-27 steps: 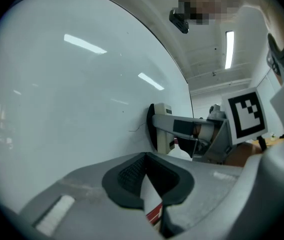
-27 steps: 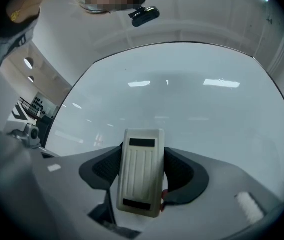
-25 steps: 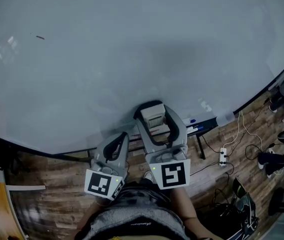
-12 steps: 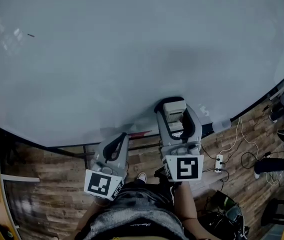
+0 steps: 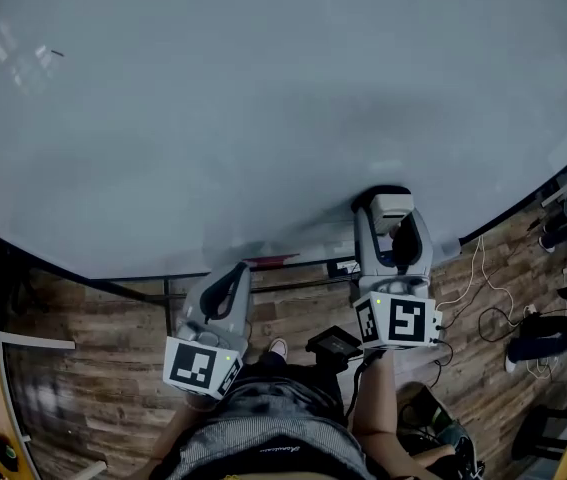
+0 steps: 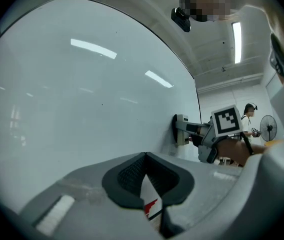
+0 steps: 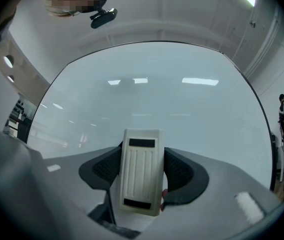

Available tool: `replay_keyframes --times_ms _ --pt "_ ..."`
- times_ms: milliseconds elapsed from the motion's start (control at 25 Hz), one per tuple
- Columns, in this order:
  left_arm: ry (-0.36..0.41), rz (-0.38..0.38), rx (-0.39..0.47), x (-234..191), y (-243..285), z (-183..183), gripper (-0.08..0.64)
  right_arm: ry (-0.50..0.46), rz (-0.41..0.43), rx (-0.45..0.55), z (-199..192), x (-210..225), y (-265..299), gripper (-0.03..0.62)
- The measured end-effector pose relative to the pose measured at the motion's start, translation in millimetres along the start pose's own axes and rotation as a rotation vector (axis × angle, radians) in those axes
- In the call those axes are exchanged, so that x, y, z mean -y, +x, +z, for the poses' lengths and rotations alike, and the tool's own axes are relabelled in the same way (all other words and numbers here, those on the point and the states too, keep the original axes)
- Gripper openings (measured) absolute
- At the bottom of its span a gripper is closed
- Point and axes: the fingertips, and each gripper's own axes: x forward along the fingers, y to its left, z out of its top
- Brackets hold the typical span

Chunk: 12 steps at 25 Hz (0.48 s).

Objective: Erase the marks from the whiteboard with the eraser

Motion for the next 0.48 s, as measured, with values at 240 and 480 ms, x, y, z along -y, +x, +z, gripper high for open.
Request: replay_keyframes --times_ms 240,480 --pt "-0.022 0.052 -0.03 -8 -6 -6 -0.002 -0.032 -0.002 0.005 -2 -8 0 0.267" --pt "-0.015 0.081 -0.031 -18 -22 -5 -0.002 -0.005 -0.026 0.017 -1 -22 -3 0.267"
